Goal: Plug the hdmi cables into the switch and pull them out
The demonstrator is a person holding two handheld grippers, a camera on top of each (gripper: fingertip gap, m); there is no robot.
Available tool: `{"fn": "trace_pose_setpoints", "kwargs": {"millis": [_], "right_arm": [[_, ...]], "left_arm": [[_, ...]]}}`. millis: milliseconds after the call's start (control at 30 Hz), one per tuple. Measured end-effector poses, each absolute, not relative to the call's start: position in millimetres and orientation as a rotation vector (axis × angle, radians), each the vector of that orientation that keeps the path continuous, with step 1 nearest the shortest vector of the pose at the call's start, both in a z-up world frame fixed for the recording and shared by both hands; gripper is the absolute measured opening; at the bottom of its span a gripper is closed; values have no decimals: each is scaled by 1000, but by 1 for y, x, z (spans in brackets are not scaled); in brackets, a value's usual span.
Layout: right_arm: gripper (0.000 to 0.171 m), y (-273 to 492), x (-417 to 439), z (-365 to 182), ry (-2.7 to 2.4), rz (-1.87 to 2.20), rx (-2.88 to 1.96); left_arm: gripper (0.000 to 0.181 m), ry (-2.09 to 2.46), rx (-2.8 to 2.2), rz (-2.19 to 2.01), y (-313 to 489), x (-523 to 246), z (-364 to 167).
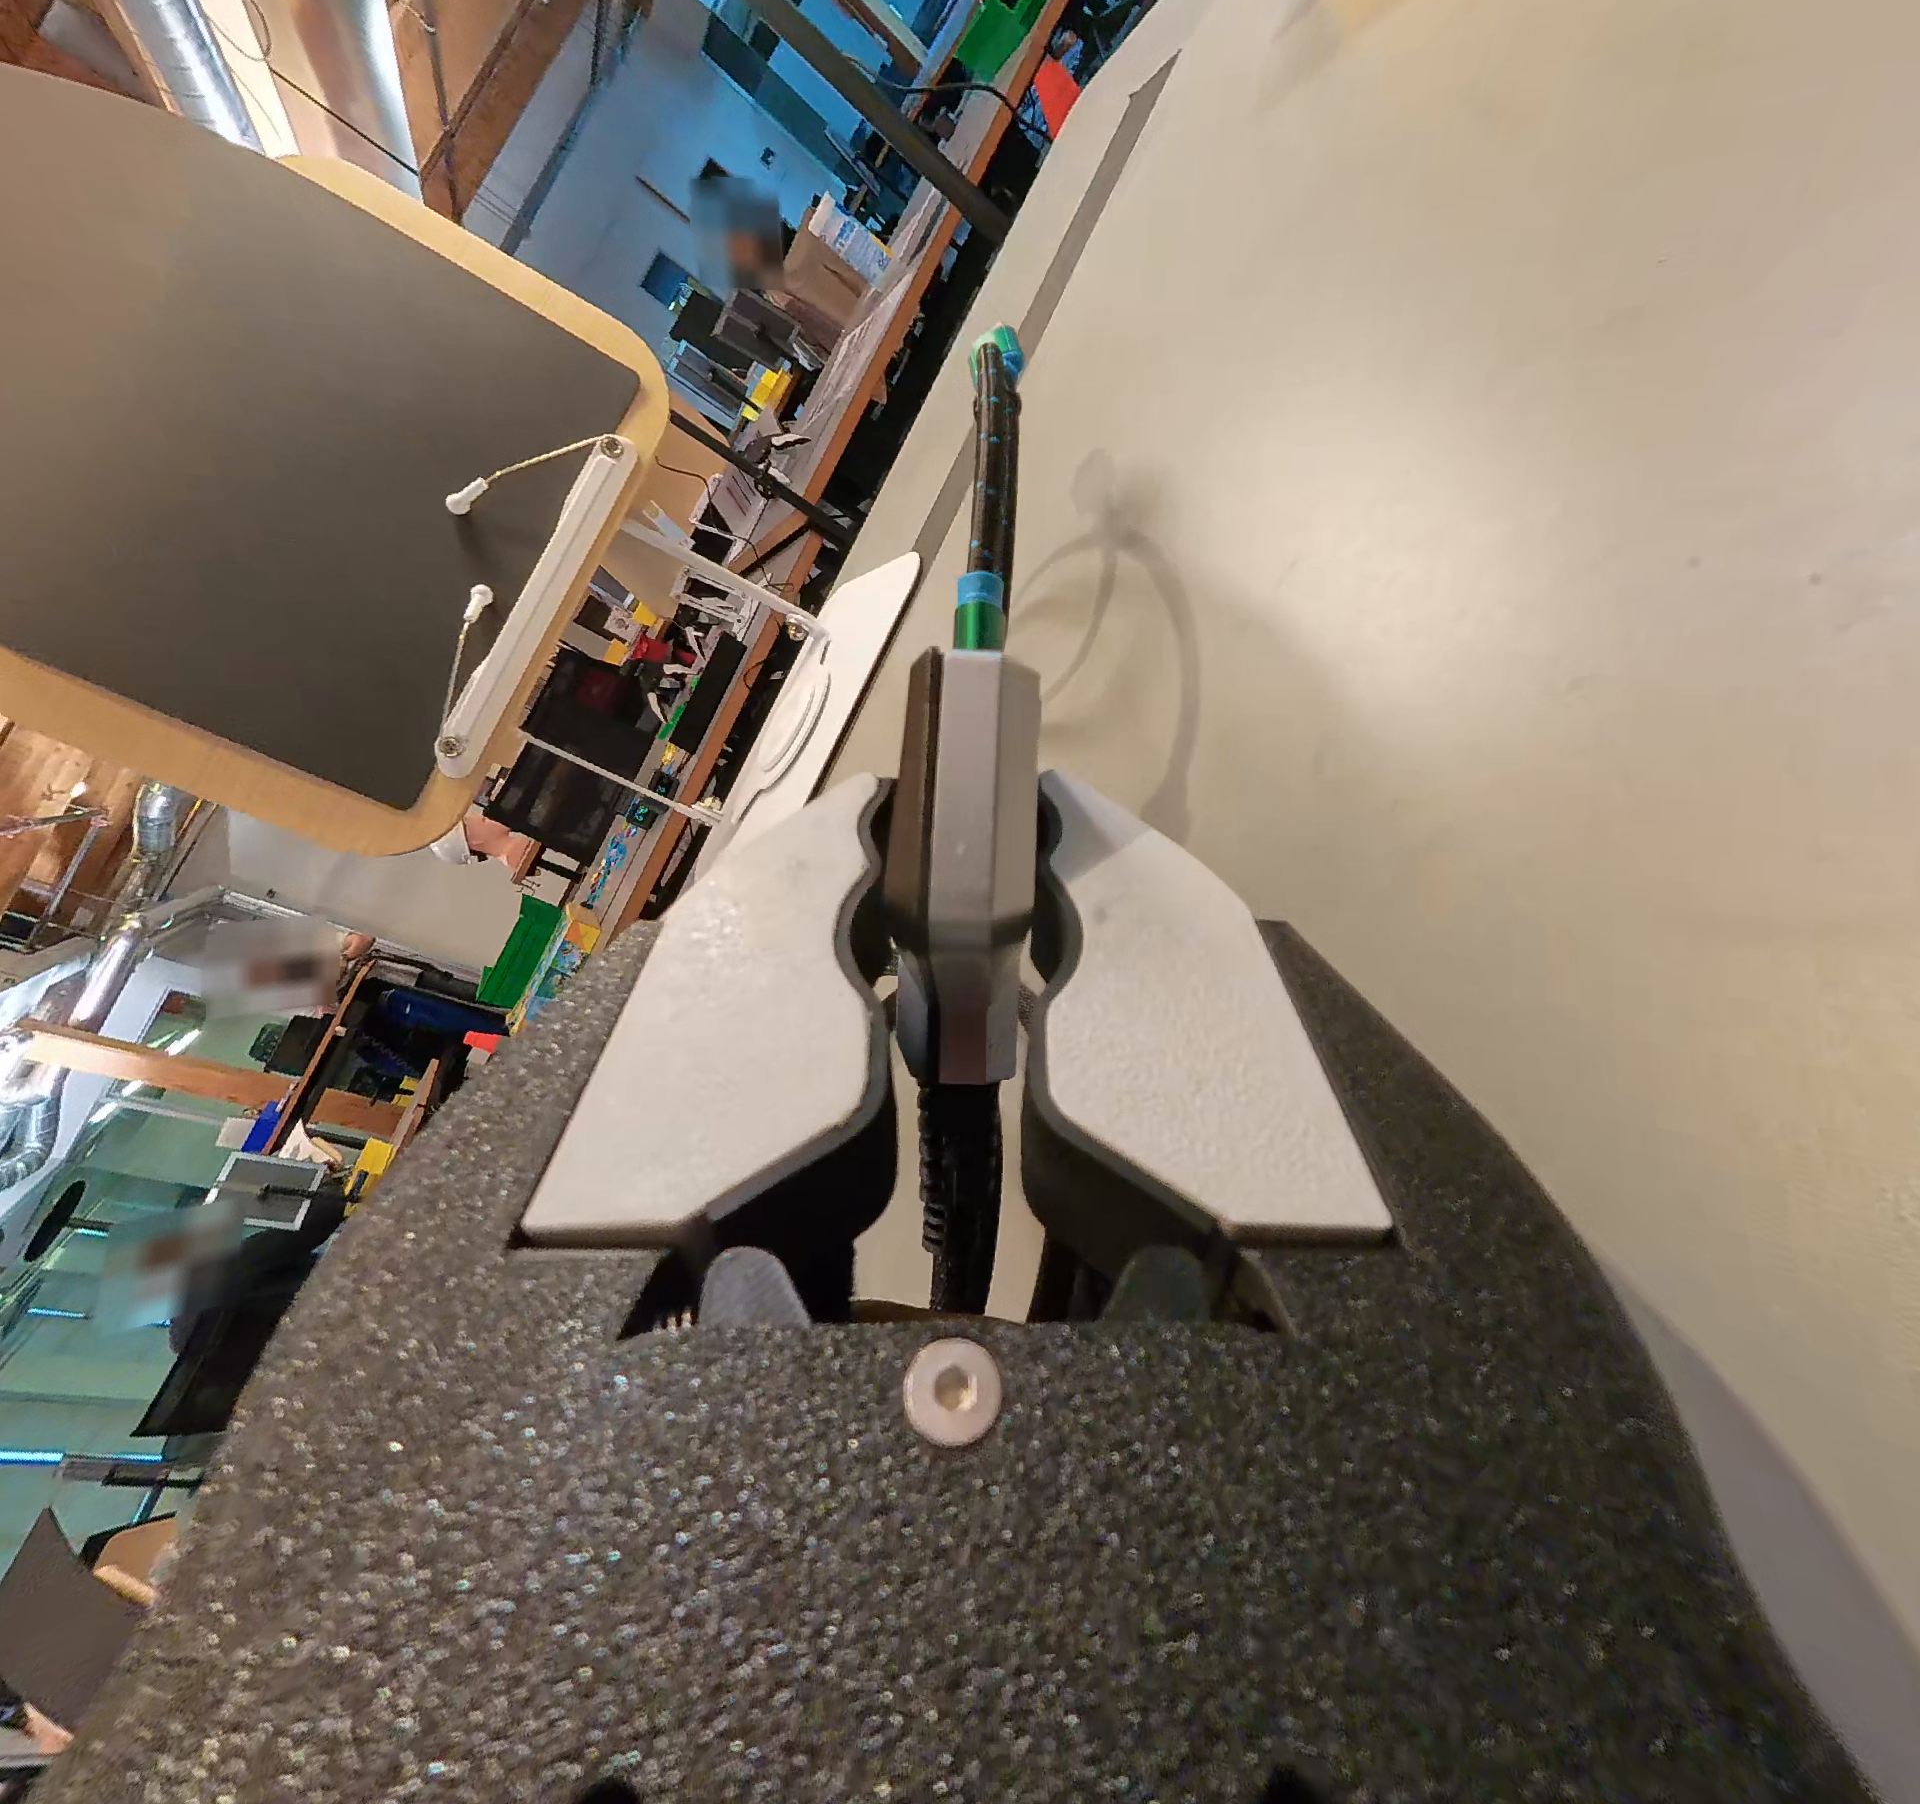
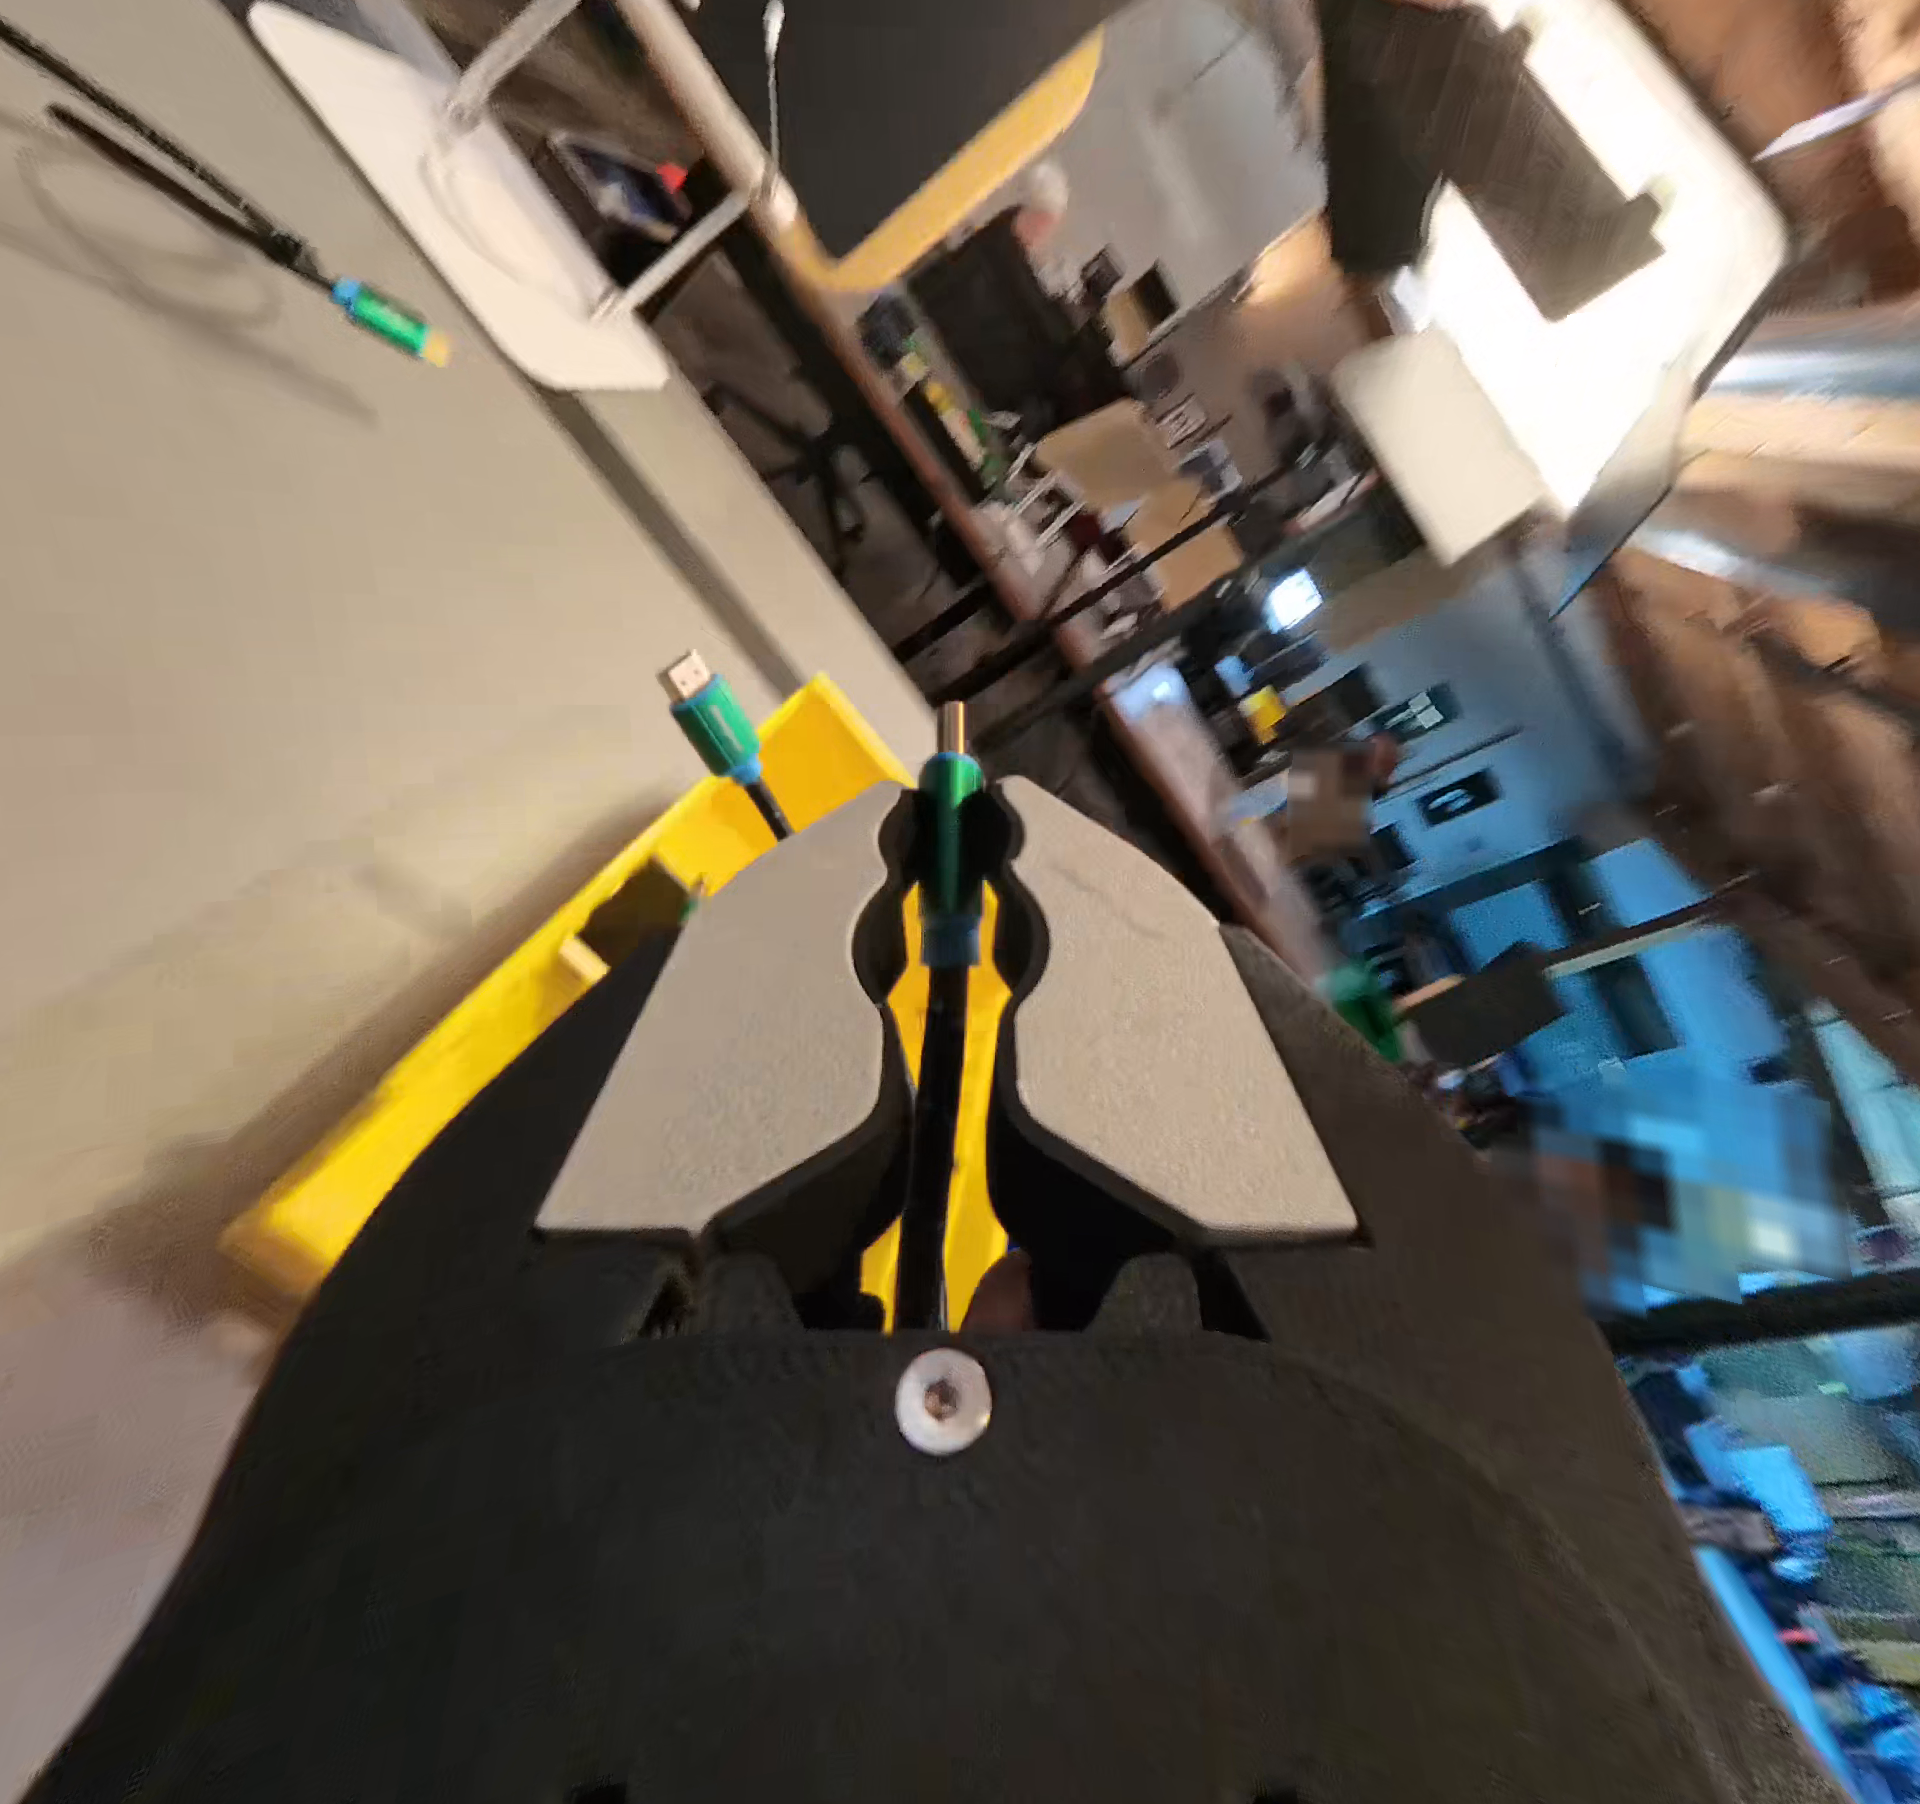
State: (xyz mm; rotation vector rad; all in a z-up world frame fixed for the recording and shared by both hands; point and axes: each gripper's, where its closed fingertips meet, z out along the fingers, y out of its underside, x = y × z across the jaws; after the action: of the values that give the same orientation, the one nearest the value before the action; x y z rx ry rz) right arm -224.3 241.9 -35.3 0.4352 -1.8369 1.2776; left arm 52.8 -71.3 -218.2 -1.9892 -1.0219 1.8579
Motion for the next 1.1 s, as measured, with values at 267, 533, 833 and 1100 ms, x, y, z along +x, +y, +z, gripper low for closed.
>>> {"fn": "trace_pose_setpoints", "kwargs": {"millis": [267, 533, 833, 1100], "right_arm": [[12, 261, -256, -142, -2279, 1215, 273], [17, 208, -255, -192, -2612, 1287, 160], [21, 204, -264, -206, -3082, 1617, -344], [20, 202, -284, -229, -3235, 1373, -629]], "left_arm": [[23, -945, -2074, 1868, -62, 50, -225], [23, -862, -2154, 1882, -53, 48, -231], [23, -847, -2169, 1862, -50, 48, -234], [23, -828, -2181, 1850, -45, 48, -235]]}}
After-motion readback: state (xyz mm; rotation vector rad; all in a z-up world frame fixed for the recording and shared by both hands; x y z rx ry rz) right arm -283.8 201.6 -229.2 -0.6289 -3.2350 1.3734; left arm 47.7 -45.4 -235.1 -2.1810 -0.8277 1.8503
